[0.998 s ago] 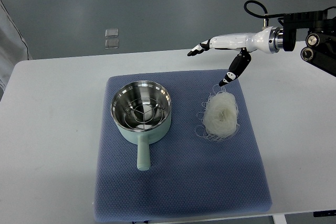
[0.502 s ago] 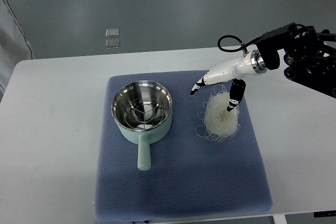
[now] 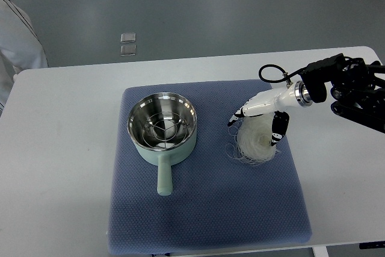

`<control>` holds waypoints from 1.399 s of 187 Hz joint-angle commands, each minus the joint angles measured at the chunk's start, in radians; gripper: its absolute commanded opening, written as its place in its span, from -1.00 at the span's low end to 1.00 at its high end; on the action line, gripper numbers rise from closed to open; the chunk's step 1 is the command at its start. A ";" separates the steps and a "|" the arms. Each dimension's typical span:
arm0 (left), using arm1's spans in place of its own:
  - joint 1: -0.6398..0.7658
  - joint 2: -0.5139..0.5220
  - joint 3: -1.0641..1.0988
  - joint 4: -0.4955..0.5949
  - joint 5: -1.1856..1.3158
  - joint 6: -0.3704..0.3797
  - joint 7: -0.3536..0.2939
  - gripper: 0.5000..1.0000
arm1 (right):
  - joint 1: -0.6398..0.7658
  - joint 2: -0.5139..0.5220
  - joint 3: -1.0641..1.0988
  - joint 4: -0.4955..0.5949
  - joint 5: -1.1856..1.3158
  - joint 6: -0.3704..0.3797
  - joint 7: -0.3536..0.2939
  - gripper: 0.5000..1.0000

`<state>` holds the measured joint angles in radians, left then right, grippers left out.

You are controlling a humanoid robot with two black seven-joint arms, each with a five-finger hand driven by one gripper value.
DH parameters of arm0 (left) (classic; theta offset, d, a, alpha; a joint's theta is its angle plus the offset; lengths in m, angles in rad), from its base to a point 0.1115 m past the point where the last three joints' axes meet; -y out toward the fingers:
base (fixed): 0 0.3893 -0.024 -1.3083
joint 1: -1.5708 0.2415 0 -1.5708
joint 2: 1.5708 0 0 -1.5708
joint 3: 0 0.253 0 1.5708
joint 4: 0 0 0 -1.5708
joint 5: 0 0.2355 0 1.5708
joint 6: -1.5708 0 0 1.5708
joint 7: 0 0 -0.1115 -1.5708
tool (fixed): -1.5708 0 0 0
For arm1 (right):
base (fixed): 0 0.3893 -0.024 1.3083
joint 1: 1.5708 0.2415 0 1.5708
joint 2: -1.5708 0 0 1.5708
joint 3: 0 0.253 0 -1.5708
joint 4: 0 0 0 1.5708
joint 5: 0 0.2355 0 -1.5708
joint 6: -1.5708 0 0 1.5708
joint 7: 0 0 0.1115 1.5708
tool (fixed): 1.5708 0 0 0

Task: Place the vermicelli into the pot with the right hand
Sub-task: 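Lower the right hand and close its fingers around the vermicelli, then lift the vermicelli and carry it over the green saucepan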

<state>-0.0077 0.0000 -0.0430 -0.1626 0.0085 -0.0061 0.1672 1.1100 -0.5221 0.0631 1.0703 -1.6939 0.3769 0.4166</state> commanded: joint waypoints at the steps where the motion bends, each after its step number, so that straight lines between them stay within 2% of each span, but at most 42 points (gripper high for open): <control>1: 0.000 0.000 0.000 0.000 0.001 0.000 0.000 1.00 | -0.003 -0.009 0.001 -0.001 -0.001 -0.004 -0.001 0.67; 29: 0.000 0.000 0.000 0.000 -0.001 0.000 0.000 1.00 | -0.016 -0.012 0.000 -0.001 -0.001 -0.004 -0.001 0.67; 41: 0.000 0.000 0.000 0.000 0.001 0.000 0.000 1.00 | -0.018 -0.007 0.000 -0.001 -0.001 -0.003 -0.005 0.60; 62: 0.000 0.000 0.000 0.000 0.001 0.000 0.000 1.00 | -0.022 -0.004 0.001 -0.004 -0.001 -0.003 -0.007 0.20; 84: 0.000 0.000 0.000 0.000 -0.001 0.000 0.000 1.00 | -0.022 -0.003 0.003 -0.007 -0.001 -0.003 -0.007 0.02; 115: 0.000 0.000 0.000 0.000 0.001 0.000 0.000 1.00 | -0.021 -0.004 0.004 -0.007 0.000 -0.003 -0.007 -0.56; 130: 0.000 0.000 0.000 0.000 0.001 0.000 0.000 1.00 | -0.018 -0.006 0.012 -0.007 0.005 -0.004 -0.007 -0.72; 218: 0.000 0.000 0.002 0.000 0.001 0.000 0.000 1.00 | -0.006 -0.006 0.132 -0.006 0.033 0.014 -0.004 -0.73; 262: 0.000 0.000 0.002 0.000 0.001 0.000 0.000 1.00 | 0.071 -0.009 0.161 -0.007 0.085 0.014 -0.007 -0.73</control>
<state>-0.0078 0.0000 -0.0417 -0.1626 0.0086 -0.0061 0.1672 1.1400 -0.5283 0.2168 1.0643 -1.6343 0.3911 0.4115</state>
